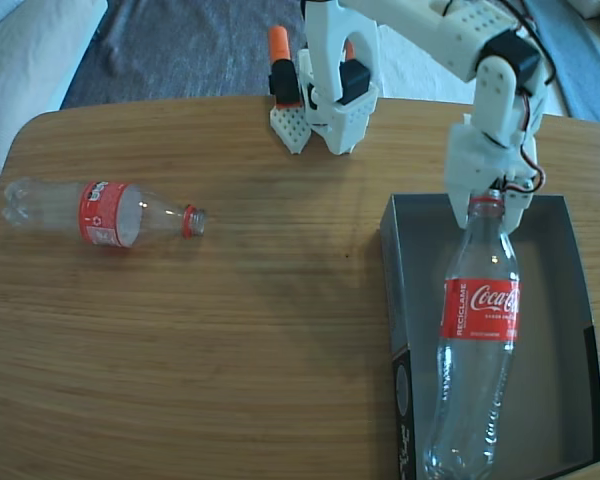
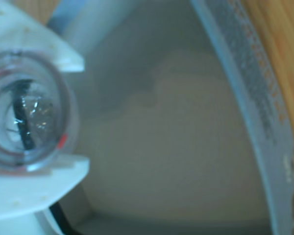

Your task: Grasp the bottles and put them in the box.

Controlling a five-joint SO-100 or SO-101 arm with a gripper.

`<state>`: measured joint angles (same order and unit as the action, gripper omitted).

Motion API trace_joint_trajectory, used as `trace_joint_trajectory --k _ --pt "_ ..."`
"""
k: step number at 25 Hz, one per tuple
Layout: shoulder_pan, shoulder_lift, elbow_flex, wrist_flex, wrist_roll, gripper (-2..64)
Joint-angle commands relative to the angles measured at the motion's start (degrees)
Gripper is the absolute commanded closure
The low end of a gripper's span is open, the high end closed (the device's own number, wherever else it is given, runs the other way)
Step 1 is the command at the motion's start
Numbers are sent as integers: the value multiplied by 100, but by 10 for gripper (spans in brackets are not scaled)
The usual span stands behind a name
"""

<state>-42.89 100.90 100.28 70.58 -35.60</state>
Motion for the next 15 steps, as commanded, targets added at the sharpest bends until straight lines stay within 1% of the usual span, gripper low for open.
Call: trace_joint_trajectory --k 1,6,15 --pt "-18 -44 -70 -211 18 618" --pt "-18 -281 -53 -475 0 618" --pt "44 -316 448 -510 -53 613"
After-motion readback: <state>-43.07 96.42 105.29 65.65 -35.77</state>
